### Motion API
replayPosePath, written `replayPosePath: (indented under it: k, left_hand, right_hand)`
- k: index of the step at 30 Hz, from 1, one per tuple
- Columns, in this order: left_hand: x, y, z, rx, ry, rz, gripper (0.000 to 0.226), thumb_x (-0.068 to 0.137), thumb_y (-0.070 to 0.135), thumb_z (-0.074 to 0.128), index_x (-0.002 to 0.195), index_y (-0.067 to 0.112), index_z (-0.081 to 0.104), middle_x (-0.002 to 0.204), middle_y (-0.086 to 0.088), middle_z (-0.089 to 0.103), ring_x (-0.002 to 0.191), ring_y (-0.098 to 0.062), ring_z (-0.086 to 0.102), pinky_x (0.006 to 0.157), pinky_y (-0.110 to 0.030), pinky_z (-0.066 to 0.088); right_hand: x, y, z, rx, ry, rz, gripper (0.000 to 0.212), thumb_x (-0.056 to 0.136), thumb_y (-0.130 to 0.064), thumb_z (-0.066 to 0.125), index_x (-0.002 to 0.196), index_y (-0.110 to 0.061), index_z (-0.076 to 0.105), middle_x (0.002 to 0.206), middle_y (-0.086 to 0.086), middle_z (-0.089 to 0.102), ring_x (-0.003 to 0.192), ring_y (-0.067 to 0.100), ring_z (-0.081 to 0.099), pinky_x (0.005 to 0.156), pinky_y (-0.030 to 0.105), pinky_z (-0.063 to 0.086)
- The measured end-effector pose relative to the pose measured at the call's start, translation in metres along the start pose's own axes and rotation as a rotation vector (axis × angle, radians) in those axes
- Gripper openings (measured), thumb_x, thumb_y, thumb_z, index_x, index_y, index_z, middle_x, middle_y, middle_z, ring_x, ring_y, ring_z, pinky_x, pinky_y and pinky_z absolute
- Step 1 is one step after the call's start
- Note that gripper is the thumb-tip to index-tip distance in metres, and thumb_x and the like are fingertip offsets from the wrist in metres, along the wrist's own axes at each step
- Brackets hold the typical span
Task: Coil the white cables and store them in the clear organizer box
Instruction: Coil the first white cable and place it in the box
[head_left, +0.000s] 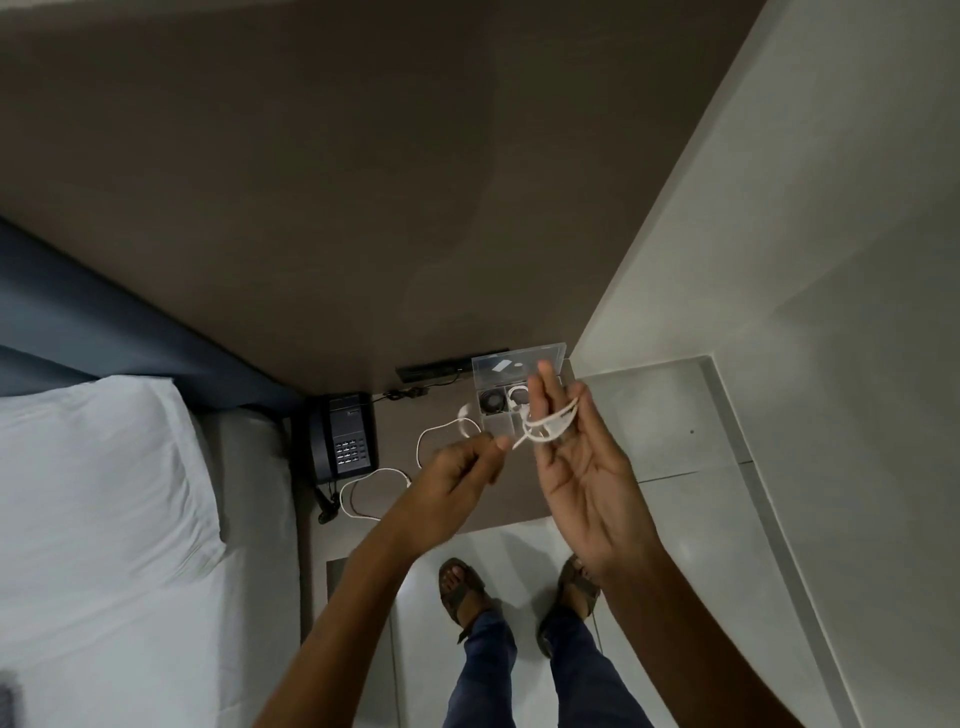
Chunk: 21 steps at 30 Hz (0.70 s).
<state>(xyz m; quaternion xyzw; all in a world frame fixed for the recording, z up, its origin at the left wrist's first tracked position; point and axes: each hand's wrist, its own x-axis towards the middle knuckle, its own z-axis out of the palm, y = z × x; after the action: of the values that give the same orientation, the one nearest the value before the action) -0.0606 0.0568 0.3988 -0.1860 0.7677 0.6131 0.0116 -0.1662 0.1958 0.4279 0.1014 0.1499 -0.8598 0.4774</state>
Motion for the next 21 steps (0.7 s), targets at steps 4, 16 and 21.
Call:
replayPosePath:
  k: [4,16,21]
  left_hand:
    - [-0.012,0.001,0.0,0.063,-0.018,0.019,0.039,0.108,0.044,0.047,0.076,0.026,0.057,0.066,-0.003,0.048,0.06,-0.022,0.049,0.062,-0.043,0.047]
    - [-0.003,0.013,-0.022,0.107,-0.024,0.09,0.053,0.094,0.044,0.072,0.068,0.001,0.055,0.06,-0.009,0.047,0.052,-0.024,0.046,0.054,-0.018,0.042]
    - [0.003,0.014,-0.013,-0.012,0.034,0.034,0.06,0.103,0.038,0.062,0.059,0.004,0.04,0.055,0.002,0.031,0.05,-0.017,0.033,0.056,-0.028,0.039]
  right_hand:
    - [0.006,-0.001,-0.001,-0.926,0.122,-0.181,0.041,0.115,-0.033,0.037,0.15,-0.021,0.055,0.153,-0.009,0.061,0.142,0.007,0.057,0.122,0.026,0.042]
    - [-0.037,0.002,-0.032,-1.466,-0.154,0.281,0.036,0.116,-0.019,0.033,0.109,0.002,0.062,0.094,0.023,0.069,0.096,0.012,0.075,0.094,0.021,0.056]
    - [-0.054,0.003,-0.018,-0.514,0.053,0.437,0.037,0.108,-0.023,0.043,0.095,0.002,0.066,0.081,0.012,0.049,0.079,0.021,0.066,0.088,0.032,0.061]
